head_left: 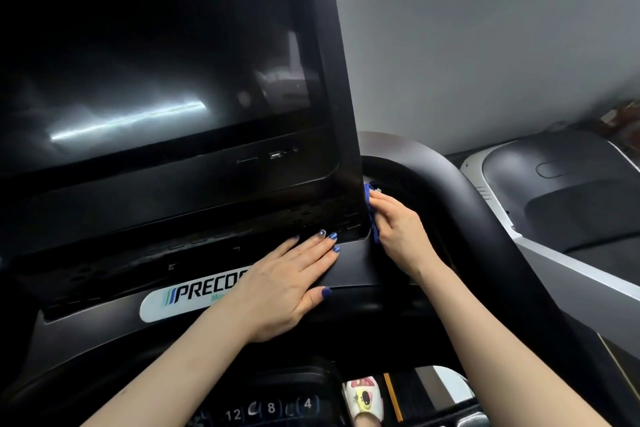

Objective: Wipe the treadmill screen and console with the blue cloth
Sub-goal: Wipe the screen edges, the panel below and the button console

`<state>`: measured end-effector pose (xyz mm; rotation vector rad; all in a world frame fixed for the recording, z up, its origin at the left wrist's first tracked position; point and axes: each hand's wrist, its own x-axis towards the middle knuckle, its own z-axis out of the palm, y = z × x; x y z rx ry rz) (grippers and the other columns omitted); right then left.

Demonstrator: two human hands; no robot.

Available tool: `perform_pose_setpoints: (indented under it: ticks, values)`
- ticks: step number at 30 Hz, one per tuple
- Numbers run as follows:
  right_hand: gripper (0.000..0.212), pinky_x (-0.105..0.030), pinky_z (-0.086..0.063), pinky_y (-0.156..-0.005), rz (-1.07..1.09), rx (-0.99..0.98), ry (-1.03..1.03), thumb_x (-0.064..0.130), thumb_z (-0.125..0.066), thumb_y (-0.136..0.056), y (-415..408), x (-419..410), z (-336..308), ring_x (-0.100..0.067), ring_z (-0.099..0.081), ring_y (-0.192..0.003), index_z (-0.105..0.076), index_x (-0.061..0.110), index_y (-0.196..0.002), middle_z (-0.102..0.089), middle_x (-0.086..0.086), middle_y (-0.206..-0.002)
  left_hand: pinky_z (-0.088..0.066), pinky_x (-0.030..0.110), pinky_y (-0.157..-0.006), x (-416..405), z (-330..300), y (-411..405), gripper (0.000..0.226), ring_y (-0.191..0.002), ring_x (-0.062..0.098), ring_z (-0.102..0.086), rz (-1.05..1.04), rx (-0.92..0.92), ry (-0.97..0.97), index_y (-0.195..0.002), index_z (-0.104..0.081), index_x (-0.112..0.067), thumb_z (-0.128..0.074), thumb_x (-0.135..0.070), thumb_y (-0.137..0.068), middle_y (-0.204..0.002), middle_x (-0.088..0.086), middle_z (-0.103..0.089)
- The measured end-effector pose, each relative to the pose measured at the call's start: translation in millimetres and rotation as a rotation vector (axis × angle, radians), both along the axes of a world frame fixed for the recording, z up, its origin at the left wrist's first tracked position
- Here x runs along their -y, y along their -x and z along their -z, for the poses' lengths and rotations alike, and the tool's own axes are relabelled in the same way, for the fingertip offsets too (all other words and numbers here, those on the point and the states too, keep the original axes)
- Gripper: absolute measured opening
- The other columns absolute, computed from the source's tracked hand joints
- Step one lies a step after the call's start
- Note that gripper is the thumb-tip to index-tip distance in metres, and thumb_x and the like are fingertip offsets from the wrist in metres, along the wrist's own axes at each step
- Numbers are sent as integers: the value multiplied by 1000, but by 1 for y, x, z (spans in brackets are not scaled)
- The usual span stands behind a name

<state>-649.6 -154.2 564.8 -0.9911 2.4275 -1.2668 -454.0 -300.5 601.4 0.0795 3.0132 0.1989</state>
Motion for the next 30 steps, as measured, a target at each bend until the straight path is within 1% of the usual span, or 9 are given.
perform_pose_setpoints:
  ticks: [4, 6, 8, 10, 12, 15, 21, 25, 30]
  values:
    - [35, -18, -36, -107, 10, 10, 12, -6, -53, -91, -13, -19, 5, -18, -56, -125, -70, 8, -119, -63, -4, -131, 12, 25, -121, 2, -2, -4, 65, -149, -1, 15, -25, 32, -41, -159, -10, -26, -9, -58, -102, -166, -9, 0]
    - [37, -8, -36, -100, 47, 55, 40, -8, -53, -89, -15, -24, 0, -16, -59, -119, -71, 9, -117, -66, 0, -125, 12, 26, -121, 3, -4, -5, 66, -149, -2, 15, -25, 52, -50, -159, -10, -27, -6, -59, -101, -166, -10, 0]
    - [39, -1, -35, -95, 157, 145, 134, -9, -52, -89, -18, -22, -12, -11, -61, -115, -71, 10, -117, -67, 3, -120, 8, 26, -123, 3, -7, -4, 65, -151, 1, 5, -23, 10, -25, -159, -18, -25, -5, -58, -104, -166, -8, -10]
    - [39, -3, -36, -97, 263, 179, 272, -8, -51, -91, -24, -14, -27, -3, -59, -115, -69, 10, -121, -67, 2, -123, -4, 27, -121, 5, -11, -6, 63, -152, 7, -10, -22, -41, 18, -156, -28, -20, -11, -54, -106, -163, -4, -23]
    - [38, -11, -38, -103, 309, 130, 399, -6, -51, -94, -31, -3, -40, 0, -56, -120, -66, 9, -125, -64, 2, -129, -13, 30, -119, 8, -17, -9, 60, -150, 11, -21, -9, -63, 53, -154, -35, -17, -15, -51, -108, -161, -2, -31]
    - [35, -21, -38, -109, 323, 6, 518, -3, -52, -97, -42, 17, -48, -6, -51, -129, -62, 5, -129, -57, -1, -138, -17, 31, -119, 12, -26, -11, 59, -148, 14, -28, 1, -92, 98, -151, -42, -15, -17, -48, -108, -158, 0, -37]
    - [40, -35, -31, -117, 194, -150, 501, 5, -49, -98, -47, 54, -26, -19, -34, -144, -51, -1, -137, -40, -11, -152, -26, 33, -116, 16, -48, -17, 57, -145, 16, -36, 33, -188, 130, -146, -49, -12, -20, -43, -108, -154, 2, -44]
    - [40, -33, -30, -117, 252, -133, 512, 9, -48, -99, -25, 72, -48, -19, -37, -142, -52, 0, -138, -41, -9, -151, -29, 35, -116, 23, -69, -11, 52, -146, 17, -36, 70, -262, 163, -144, -51, -10, -26, -38, -108, -154, 4, -44]
    - [41, -35, -30, -118, 131, -280, 509, 11, -46, -99, -34, 62, -32, -21, -33, -144, -51, -4, -137, -41, -11, -151, -31, 38, -117, 33, -95, 11, 47, -145, 21, -37, 113, -351, 232, -140, -55, -7, -37, -33, -105, -151, 7, -47]
